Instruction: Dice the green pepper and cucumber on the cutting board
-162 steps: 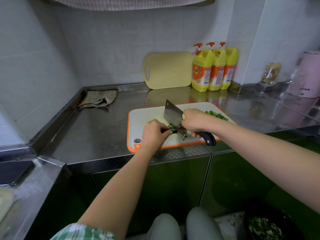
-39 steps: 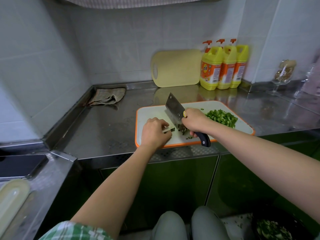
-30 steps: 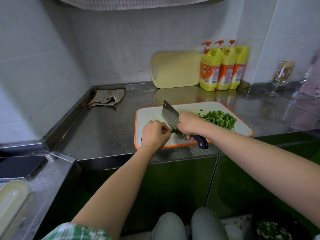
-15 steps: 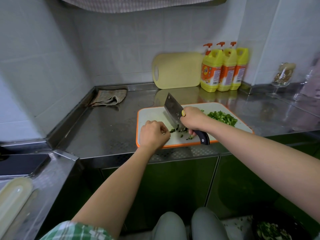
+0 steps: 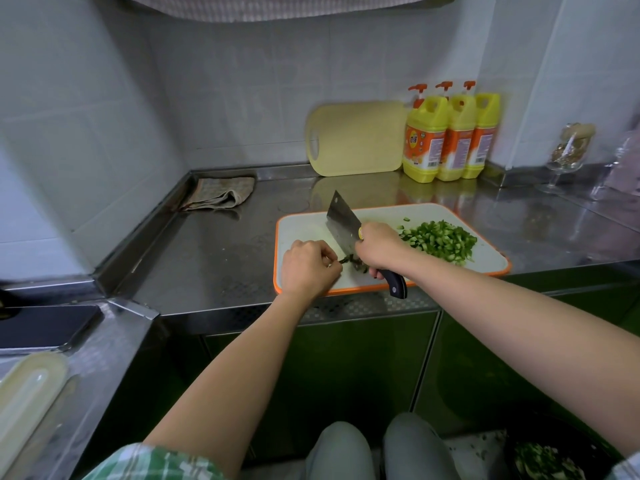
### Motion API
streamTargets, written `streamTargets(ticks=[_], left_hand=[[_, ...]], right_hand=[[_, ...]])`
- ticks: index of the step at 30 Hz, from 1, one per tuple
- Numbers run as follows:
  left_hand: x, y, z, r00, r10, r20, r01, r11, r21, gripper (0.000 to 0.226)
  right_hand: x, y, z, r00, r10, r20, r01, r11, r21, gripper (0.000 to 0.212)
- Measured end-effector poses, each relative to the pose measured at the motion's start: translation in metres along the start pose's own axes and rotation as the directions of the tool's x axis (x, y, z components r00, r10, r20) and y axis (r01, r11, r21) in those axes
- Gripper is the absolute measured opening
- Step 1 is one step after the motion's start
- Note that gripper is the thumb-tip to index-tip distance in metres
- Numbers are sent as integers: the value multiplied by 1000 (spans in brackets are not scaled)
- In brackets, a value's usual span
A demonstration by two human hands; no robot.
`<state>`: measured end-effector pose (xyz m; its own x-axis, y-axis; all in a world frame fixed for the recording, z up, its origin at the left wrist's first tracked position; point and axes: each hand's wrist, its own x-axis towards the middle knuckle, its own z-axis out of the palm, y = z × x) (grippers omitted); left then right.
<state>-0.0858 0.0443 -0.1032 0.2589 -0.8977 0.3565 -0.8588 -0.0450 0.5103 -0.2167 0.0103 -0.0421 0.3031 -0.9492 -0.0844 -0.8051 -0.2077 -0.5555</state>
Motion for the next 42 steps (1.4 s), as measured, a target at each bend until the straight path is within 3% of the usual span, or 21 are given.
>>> streamTargets(ticks=[5, 10, 13, 20, 24, 29, 42], left_hand=[[0, -4, -3, 1000, -21, -9, 22, 999, 44, 14], [1, -3, -1, 1000, -17, 1, 17, 999, 36, 16], [1, -5, 1, 1000, -5, 0, 5, 1000, 8, 15], [2, -11, 3, 1000, -11, -21, 9, 996, -91, 11], [2, -16, -1, 998, -34, -52, 30, 997, -73, 8], [1, -18, -1, 999, -33, -40, 31, 998, -46, 11], [-1, -19, -1, 998, 28, -53, -32, 997, -64, 15]], right_hand=[[-3, 0, -13, 999, -32, 26, 31, 999, 40, 31], [-10, -7, -10, 994, 5, 109, 6, 995, -101, 29], [-6, -8, 0, 997, 8, 77, 1, 992, -125, 29], [0, 2, 5, 998, -41, -44, 43, 997, 59, 30], [-3, -4, -9, 999, -39, 34, 37, 998, 42, 27], [-9, -13, -5, 992, -11, 127, 26, 993, -117, 30], [-2, -7, 1, 998, -55, 3, 55, 998, -14, 27]])
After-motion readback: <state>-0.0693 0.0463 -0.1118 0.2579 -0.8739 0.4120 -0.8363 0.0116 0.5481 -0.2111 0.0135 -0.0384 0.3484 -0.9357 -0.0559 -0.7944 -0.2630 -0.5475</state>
